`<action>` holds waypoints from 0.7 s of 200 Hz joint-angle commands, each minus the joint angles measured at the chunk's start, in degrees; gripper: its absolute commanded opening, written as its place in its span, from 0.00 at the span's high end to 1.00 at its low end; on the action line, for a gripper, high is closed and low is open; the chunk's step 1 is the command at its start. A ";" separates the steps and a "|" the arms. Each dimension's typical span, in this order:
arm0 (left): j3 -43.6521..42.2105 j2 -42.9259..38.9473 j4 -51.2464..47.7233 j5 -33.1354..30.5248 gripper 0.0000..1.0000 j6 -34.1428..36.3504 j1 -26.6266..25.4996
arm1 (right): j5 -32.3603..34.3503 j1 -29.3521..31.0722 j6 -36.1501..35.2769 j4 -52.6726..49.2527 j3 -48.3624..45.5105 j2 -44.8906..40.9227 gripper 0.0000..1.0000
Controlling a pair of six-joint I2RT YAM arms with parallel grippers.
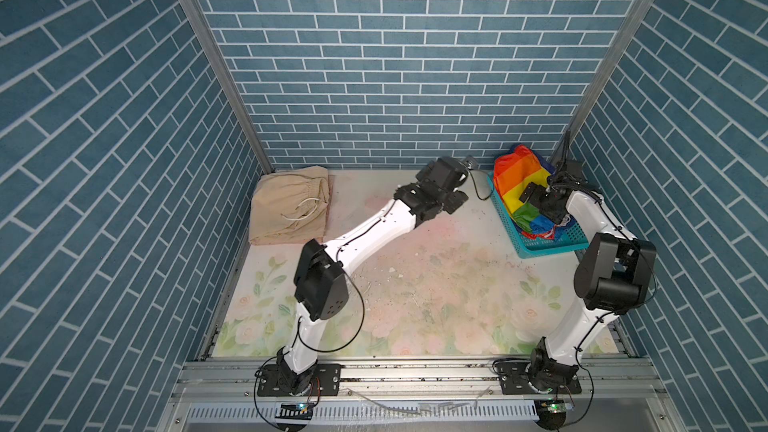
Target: Fold and stack the shorts
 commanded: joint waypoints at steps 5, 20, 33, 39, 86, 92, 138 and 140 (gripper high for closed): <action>3.95 3.07 -1.53 -0.96 0.00 2.50 -2.26 | 1.05 -0.63 -1.01 -0.74 0.68 3.26 0.05; 3.50 3.50 -0.36 0.51 0.00 2.41 -2.38 | 1.14 -0.67 -1.05 0.12 0.89 5.14 0.07; 2.83 3.70 0.92 0.99 0.00 2.24 -2.38 | 1.14 -0.67 -1.05 1.00 1.00 6.54 0.09; 2.78 3.90 1.16 1.14 0.00 2.28 -2.38 | 1.14 -0.67 -1.05 1.44 1.18 7.28 0.10; 8.99 7.87 -6.28 1.05 0.00 -0.97 -2.47 | 0.44 -0.67 -0.88 2.94 2.71 10.12 0.75; 9.76 8.15 -7.56 0.70 0.00 -1.64 -2.47 | 0.39 -0.75 -0.87 3.55 2.26 9.20 0.88; 10.97 6.33 -10.70 -1.73 0.00 -4.92 -1.82 | -0.39 -0.25 -0.69 4.10 1.04 -2.29 1.00; 11.11 6.26 -11.06 -1.72 0.00 -5.20 -1.78 | -0.43 -0.26 -0.70 4.01 1.23 -2.82 1.00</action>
